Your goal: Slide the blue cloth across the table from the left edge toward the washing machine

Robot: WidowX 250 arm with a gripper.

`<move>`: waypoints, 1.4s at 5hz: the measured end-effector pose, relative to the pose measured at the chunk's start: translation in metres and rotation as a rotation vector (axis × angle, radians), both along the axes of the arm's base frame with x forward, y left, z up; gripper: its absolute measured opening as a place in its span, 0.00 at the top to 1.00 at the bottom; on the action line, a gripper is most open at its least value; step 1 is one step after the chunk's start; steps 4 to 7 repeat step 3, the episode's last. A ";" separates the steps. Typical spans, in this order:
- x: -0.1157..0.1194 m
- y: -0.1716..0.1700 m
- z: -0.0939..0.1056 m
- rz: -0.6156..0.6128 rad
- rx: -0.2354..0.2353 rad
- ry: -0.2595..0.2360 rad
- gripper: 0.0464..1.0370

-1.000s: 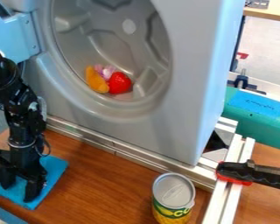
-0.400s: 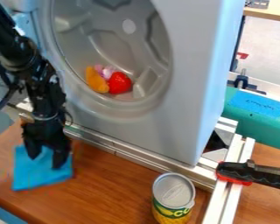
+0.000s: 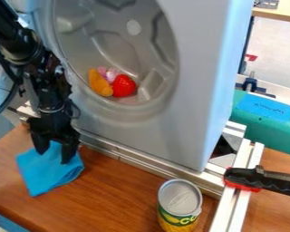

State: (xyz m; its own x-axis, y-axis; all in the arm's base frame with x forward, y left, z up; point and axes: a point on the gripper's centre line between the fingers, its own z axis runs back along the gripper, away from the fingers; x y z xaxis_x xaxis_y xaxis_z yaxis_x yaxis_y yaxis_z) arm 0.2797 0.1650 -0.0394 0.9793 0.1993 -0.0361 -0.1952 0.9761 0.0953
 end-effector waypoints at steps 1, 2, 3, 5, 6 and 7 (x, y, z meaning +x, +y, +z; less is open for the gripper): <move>-0.040 -0.027 -0.004 0.006 -0.029 0.033 0.04; -0.060 -0.039 0.012 -0.008 -0.031 0.087 0.04; -0.079 -0.046 0.031 -0.042 -0.032 0.091 0.04; -0.079 -0.046 0.031 -0.042 -0.032 0.091 0.04; -0.079 -0.046 0.031 -0.042 -0.032 0.091 0.04; -0.079 -0.046 0.031 -0.042 -0.032 0.091 0.04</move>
